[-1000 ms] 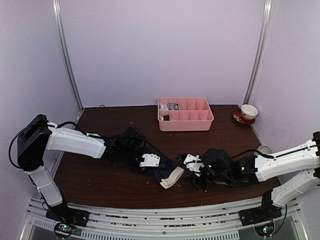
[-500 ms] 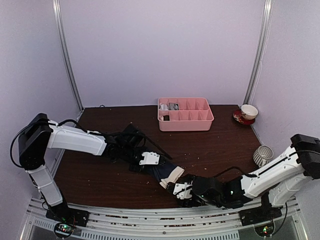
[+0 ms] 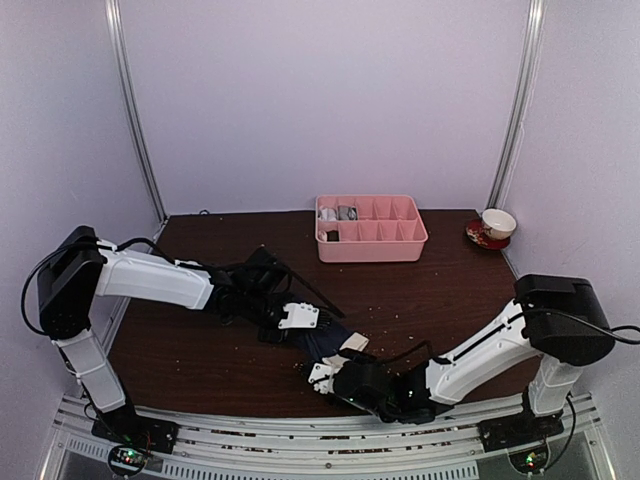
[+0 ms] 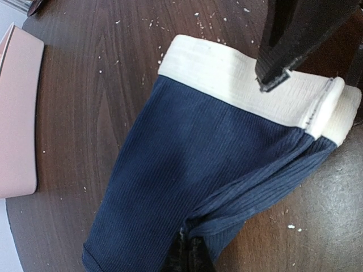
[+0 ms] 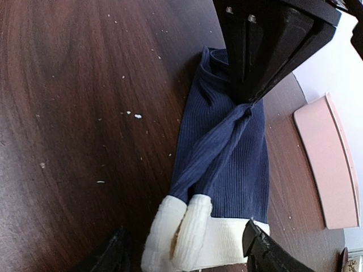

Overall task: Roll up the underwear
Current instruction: Fold the underwear at the center of the board.

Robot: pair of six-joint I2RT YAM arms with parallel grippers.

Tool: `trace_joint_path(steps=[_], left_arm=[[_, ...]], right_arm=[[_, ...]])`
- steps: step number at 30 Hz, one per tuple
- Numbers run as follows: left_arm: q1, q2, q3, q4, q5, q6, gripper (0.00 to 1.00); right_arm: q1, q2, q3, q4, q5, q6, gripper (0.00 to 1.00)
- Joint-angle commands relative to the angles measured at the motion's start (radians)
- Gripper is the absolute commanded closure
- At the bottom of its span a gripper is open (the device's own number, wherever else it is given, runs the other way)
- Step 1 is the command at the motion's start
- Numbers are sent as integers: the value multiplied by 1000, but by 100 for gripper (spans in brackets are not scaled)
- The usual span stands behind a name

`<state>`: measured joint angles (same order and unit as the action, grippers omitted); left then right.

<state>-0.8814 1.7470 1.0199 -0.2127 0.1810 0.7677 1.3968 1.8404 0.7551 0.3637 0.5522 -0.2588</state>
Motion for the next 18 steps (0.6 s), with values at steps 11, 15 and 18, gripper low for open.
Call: trace_joint_path(steps=[11, 15, 18], left_arm=[[9, -19, -2, -2, 39, 11, 100], [10, -25, -3, -3, 32, 16, 100], [10, -41, -8, -1, 19, 20, 100]], right_arm=[[-68, 38, 13, -58, -33, 129, 56], [-88, 6, 21, -97, -112, 170, 83], [-100, -60, 4, -113, -187, 222, 94]])
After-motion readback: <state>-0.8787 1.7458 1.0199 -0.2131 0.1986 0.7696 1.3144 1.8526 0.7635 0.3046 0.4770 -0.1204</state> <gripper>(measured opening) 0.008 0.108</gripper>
